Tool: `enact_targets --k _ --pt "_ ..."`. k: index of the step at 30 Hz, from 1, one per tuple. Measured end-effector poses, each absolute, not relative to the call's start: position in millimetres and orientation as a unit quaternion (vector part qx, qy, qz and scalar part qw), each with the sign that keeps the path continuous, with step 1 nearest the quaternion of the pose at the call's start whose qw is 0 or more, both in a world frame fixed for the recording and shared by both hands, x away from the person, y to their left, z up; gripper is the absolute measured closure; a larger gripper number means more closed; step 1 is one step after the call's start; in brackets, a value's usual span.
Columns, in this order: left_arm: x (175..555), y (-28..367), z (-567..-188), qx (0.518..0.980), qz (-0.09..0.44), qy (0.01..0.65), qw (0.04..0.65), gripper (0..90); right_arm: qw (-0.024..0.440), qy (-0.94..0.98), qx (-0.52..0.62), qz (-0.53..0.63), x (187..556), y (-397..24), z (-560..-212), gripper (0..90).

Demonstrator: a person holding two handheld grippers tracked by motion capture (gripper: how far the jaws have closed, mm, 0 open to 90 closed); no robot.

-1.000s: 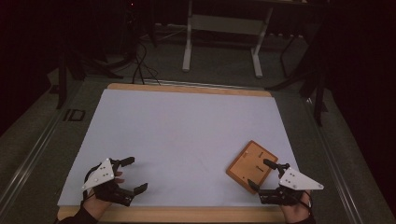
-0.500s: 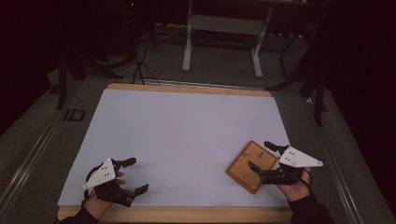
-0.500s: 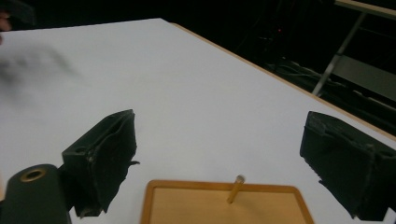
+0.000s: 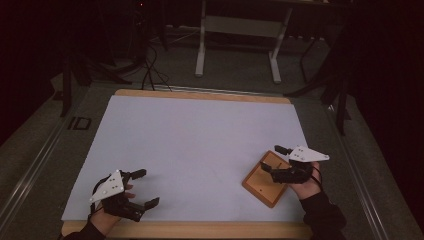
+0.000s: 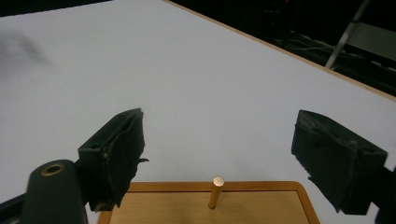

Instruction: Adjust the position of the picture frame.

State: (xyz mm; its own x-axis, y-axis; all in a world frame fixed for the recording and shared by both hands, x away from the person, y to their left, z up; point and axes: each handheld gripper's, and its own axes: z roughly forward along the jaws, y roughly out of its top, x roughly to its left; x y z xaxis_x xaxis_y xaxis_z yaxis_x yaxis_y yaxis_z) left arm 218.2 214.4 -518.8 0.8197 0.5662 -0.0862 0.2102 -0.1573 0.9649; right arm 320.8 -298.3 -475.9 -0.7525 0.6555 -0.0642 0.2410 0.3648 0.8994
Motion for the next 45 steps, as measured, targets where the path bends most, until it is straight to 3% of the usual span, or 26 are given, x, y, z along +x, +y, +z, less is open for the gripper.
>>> enact_targets --k 7,9,16,19,34,45 --pt "218.6 214.4 -519.3 0.747 0.149 0.259 0.594 0.0 0.184 0.808 0.293 0.477 330.0 -296.1 -495.2 24.0" --pt "218.8 214.7 -519.4 0.747 0.148 0.260 0.593 0.0 0.175 0.814 0.294 0.470 332.8 -295.9 -503.2 32.7" --pt "218.9 215.2 -519.7 0.747 0.146 0.261 0.594 0.0 0.166 0.822 0.306 0.451 337.7 -296.7 -518.4 41.7" --pt "219.0 215.2 -519.9 0.747 0.146 0.261 0.594 0.0 0.169 0.831 0.305 0.433 338.4 -297.2 -522.4 53.4" --pt "220.0 214.9 -521.3 0.750 0.144 0.261 0.590 0.0 0.159 0.839 0.304 0.421 341.1 -293.7 -531.7 81.8" --pt "220.5 213.9 -521.8 0.752 0.142 0.260 0.589 0.0 0.143 0.830 0.318 0.436 342.0 -296.4 -533.3 84.9"
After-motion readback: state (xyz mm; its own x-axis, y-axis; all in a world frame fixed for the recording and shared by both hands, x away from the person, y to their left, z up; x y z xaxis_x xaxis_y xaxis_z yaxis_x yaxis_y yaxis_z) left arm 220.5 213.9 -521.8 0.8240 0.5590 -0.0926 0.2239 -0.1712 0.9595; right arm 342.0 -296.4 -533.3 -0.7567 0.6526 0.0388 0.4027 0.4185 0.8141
